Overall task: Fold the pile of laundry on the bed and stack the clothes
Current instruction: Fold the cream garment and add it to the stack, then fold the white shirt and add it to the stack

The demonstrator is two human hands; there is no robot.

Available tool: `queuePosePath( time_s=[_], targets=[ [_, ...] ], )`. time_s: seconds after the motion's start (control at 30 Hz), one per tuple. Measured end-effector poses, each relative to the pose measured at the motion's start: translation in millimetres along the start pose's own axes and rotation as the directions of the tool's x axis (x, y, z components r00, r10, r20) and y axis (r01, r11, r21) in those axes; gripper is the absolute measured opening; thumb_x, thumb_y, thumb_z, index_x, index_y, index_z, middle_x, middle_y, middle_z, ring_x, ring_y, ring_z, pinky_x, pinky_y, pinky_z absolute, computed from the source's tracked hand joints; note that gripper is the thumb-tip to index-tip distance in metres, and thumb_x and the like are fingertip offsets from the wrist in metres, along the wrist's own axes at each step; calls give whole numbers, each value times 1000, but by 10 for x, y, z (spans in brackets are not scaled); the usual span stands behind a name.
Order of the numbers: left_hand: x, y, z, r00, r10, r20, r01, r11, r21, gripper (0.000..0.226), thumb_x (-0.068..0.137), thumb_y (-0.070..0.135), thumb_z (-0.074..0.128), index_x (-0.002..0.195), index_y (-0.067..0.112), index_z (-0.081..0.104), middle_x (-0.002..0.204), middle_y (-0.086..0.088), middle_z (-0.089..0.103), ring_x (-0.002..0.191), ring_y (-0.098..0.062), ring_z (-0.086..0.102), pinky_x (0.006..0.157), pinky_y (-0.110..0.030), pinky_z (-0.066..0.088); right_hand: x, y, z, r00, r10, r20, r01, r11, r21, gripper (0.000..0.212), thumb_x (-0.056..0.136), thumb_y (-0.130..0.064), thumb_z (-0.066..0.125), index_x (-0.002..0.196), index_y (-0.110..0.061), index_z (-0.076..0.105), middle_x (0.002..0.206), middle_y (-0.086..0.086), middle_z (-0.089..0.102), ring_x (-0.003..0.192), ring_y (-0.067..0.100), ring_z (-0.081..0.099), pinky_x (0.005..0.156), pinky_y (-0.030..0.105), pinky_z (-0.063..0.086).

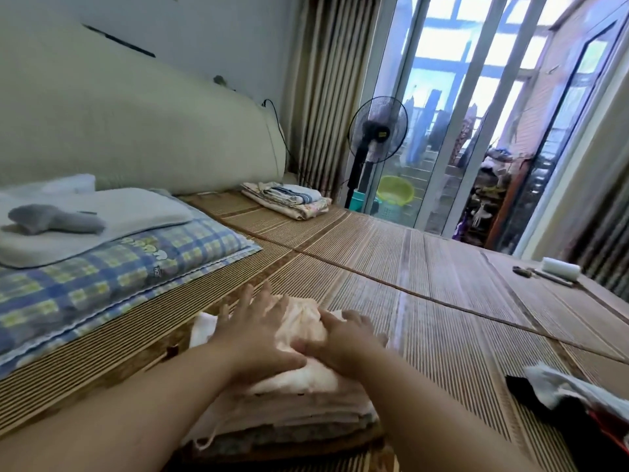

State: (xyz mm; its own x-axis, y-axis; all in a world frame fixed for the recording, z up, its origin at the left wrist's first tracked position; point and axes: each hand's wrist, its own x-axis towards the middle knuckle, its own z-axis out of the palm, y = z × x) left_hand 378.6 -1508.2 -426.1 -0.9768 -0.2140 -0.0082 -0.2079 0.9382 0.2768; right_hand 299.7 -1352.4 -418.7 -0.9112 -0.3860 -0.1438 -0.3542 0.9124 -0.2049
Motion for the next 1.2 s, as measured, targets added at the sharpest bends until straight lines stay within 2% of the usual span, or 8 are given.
queuePosePath(
  time_s=[0.1, 0.23, 0.4, 0.57, 0.7, 0.87, 1.03, 1.2],
  targets=[
    [130, -130, 190, 991, -11, 137, 23, 996, -91, 110, 69, 85, 46, 153, 37, -5, 162, 7, -13, 149, -15, -8, 115, -57, 5, 49, 140, 143, 995, 34, 97, -42, 996, 83, 94, 69, -89, 40, 149, -48, 11, 162, 0, -8, 147, 32, -14, 112, 66, -1],
    [151, -145, 317, 984, -54, 168, 67, 995, -77, 118, 59, 91, 43, 153, 35, -1, 163, 7, -1, 150, -15, -3, 116, -57, 7, 33, 203, 301, 990, 48, 135, -67, 989, 135, 96, 70, -89, 38, 150, -47, 5, 162, 0, -9, 147, 32, -12, 115, 63, 0],
    [-62, 65, -9, 990, -79, 115, 77, 997, 22, 121, 63, 92, 41, 154, 30, -7, 162, -3, -18, 147, -27, -20, 113, -60, 0, -241, 191, 92, 995, -39, -96, 57, 980, 189, 89, 74, -85, 38, 149, -49, 5, 163, -2, -4, 149, 27, 1, 116, 57, 8],
    [-479, 519, -207, 984, 160, -79, -156, 986, 54, 120, 56, 92, 28, 155, 28, 5, 163, 3, -10, 148, -19, -17, 117, -56, -2, -941, 396, -206, 979, -72, -193, 101, 984, 144, 85, 81, -75, 44, 150, -46, 3, 162, -5, -8, 149, 22, -2, 115, 57, 5],
    [-962, 1149, -232, 930, 359, -72, -362, 932, -33, 95, 78, 76, 49, 153, 36, 8, 163, 9, -4, 149, -13, -11, 117, -55, -1, -1700, 767, -368, 969, -67, -240, 65, 998, -15, 85, 81, -75, 44, 150, -45, 3, 162, -6, -10, 149, 20, -5, 115, 58, 3],
    [-1636, 2051, 111, 835, 550, -19, -549, 831, -84, 84, 82, 62, 57, 151, 38, 17, 160, 11, 13, 149, -13, 4, 120, -53, 11, -2868, 1442, -287, 956, 93, -278, -98, 995, -3, 80, 84, -69, 48, 150, -43, 12, 162, -5, -1, 149, 17, 3, 115, 58, 6],
    [-2203, 2975, 577, 789, 610, 64, -559, 758, -338, 73, 83, 48, 66, 147, 33, 33, 153, 10, 34, 140, -8, 30, 115, -33, 27, -3789, 2193, -57, 914, 340, -220, -310, 937, 162, 75, 84, -63, 53, 149, -40, 23, 162, -3, 6, 147, 19, 13, 115, 56, 11],
    [-2554, 3597, 1034, 708, 682, 182, -609, 721, -332, 70, 86, 50, 63, 147, 33, 35, 152, 9, 34, 140, -8, 30, 113, -29, 28, -4180, 2760, 106, 836, 519, -179, -452, 836, 313, 71, 84, -56, 58, 147, -39, 29, 160, -6, 15, 144, 16, 23, 113, 61, 9]
  ],
)
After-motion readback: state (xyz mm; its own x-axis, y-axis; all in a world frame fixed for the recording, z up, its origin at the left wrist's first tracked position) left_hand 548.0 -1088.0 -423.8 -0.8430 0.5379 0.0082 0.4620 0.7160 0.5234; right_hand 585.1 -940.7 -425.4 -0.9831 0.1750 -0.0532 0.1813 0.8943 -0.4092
